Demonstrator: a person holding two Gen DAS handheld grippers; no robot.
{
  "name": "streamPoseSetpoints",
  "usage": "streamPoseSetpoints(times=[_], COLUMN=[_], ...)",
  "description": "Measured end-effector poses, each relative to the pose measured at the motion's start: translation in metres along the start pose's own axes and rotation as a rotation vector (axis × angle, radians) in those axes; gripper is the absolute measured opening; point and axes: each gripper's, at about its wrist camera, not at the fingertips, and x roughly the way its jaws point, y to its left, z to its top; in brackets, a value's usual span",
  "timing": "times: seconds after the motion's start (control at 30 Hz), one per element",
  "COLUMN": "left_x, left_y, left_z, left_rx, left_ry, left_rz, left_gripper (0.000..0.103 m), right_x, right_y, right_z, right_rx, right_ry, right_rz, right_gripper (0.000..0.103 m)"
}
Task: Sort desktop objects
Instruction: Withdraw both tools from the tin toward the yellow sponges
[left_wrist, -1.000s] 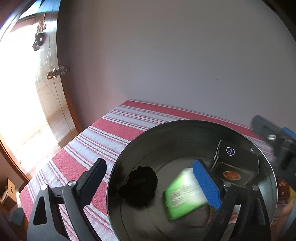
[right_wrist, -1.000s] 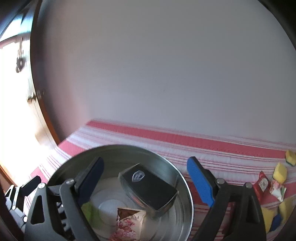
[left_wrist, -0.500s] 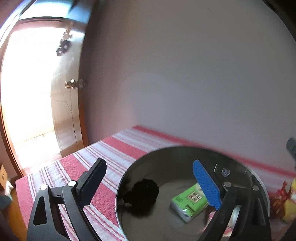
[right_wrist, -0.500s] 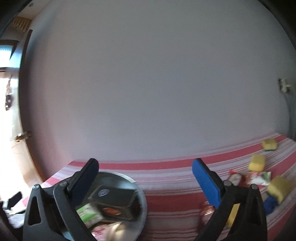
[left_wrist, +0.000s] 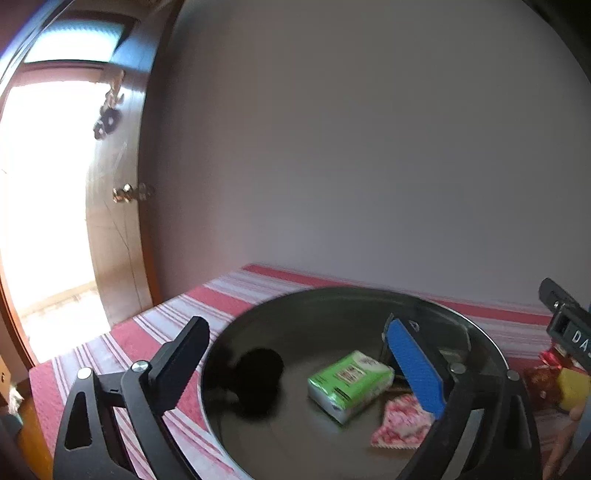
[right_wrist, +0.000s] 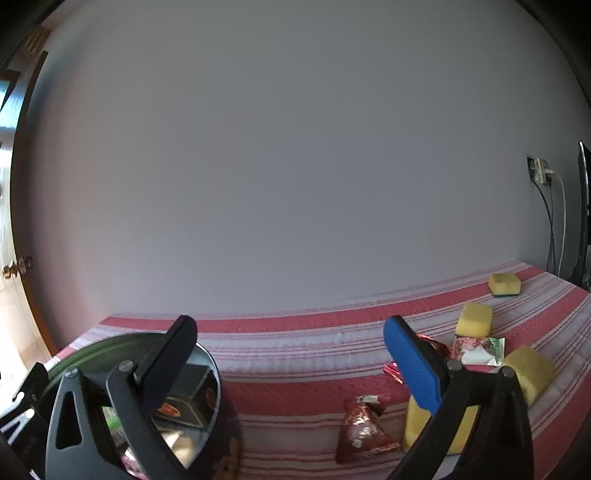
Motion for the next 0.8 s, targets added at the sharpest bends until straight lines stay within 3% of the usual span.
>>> streamPoseSetpoints(times=[0.43, 0.63, 0.8], left_x=[-0.009, -0.016, -0.026], left_y=[-0.017, -0.032, -0.050], left_z=[-0.005, -0.009, -0.012], left_rx=[0.029, 0.047, 0.070], left_ry=[-0.008, -0.010, -0.010], left_rz=[-0.020, -0.067, -0.124], left_gripper=[0.100, 0.100, 0.100], right_x=[-0.005, -0.008, -0.018], right_y=[-0.032, -0.054, -0.065], right_z=[-0.014, -0.016, -0.013], right_rx=[-0.097, -0.081, -0.117], right_ry=[0.069, 0.077, 0.072], right_rz=[-0.039, -0.046, -0.101], right_gripper=[0.103, 0.103, 0.103])
